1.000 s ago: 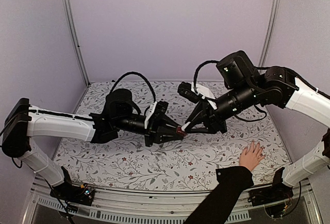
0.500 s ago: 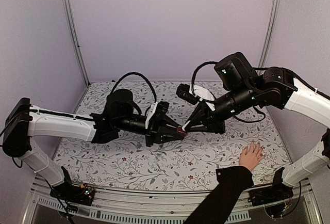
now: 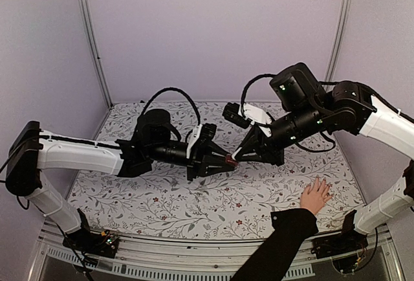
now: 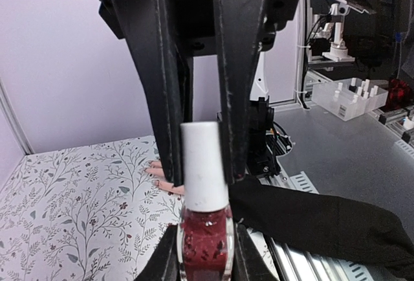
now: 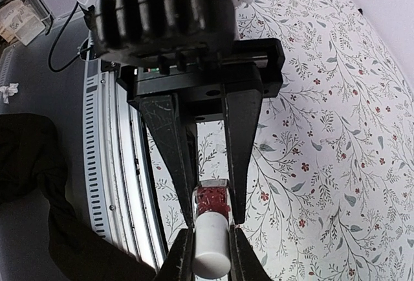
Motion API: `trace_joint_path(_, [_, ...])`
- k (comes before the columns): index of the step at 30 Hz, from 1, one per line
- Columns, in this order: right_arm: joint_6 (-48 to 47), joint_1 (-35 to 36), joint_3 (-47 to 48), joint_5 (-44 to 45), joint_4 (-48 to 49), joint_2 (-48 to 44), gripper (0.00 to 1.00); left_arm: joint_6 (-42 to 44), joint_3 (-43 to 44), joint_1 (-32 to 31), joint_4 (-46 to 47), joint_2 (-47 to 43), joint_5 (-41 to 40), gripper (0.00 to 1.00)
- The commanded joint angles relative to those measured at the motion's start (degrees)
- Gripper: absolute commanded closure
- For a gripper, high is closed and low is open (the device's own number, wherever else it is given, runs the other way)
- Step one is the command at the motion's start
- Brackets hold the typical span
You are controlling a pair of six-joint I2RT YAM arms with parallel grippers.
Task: Paint the nails
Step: Unscrew the nail polish bottle.
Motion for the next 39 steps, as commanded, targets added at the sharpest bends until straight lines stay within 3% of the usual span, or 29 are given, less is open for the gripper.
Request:
trace_joint_path(1, [0.8,0.9,2.1,2.8,-0.2,0.8,1.00,1.0,1.8,-0.3,-2.6,1.3,-2.8,1.00])
trace_joint_path(17, [1.9,0.9,3.1,4.4,-2.4,2.6,1.00,6.0,6.3,-2.1,-11.9,2.9,-10.1,1.00])
trace_joint_path(29, [1.7,0.9,2.1,2.5,-0.6,0.5,1.00,1.2,3.3,-0.7,-5.3,1.5,-6.3,1.00])
trace_joint_path(39, [2.3,0.8,2.7,5.2,-2.5,1.1,1.00,3.1,3.6,-1.8,-6.4,1.0,-17.5,1.00])
